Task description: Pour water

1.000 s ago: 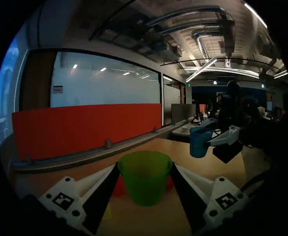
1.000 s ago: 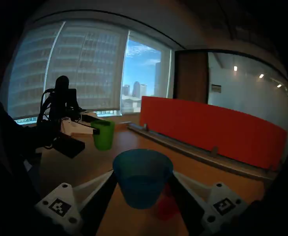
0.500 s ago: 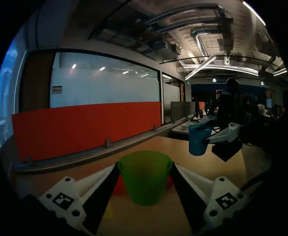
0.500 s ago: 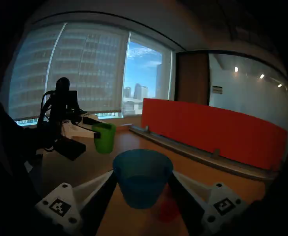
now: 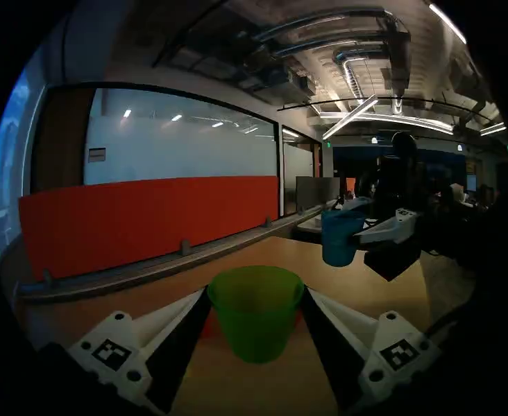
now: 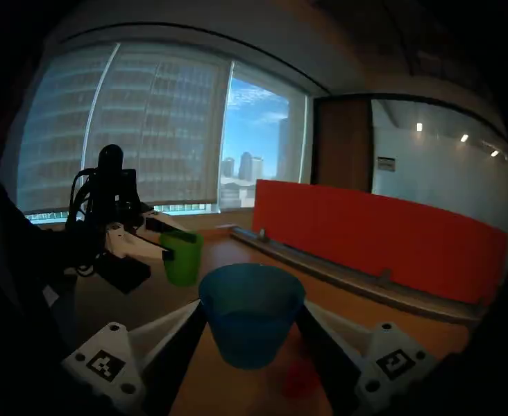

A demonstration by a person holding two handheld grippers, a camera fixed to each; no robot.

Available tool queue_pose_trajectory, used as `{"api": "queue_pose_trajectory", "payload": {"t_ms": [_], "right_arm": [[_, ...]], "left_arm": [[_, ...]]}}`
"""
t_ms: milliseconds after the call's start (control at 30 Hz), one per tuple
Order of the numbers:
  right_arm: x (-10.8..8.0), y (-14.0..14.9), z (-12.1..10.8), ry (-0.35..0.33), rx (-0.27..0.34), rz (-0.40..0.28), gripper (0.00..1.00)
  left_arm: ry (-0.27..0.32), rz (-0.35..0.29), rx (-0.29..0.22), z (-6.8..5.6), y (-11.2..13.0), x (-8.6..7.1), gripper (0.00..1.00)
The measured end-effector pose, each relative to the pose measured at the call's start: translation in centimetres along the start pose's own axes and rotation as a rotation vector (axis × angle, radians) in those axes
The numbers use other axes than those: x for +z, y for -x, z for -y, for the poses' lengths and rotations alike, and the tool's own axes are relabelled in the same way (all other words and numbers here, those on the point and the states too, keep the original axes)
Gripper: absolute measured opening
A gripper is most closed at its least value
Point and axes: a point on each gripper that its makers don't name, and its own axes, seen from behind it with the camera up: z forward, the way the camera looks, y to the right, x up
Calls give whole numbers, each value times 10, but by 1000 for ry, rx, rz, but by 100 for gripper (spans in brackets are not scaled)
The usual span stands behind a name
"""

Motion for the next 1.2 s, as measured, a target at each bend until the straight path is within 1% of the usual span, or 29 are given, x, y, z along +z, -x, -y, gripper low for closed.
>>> {"api": "queue_pose_trajectory", "payload": {"t_ms": [200, 600, 900, 1200], "right_arm": [[5, -5, -1, 12, -37, 7, 89], [14, -21, 4, 0, -130, -1, 89], [20, -40, 5, 1, -203, -23, 89], [24, -56, 6, 7, -277, -37, 89]], "left_arm": [[12, 2, -4, -7, 7, -1, 89], [37, 9, -16, -21, 22, -6, 89], [59, 4, -18, -31, 26, -8, 89], [75, 7, -4, -41, 28, -7, 89]]}}
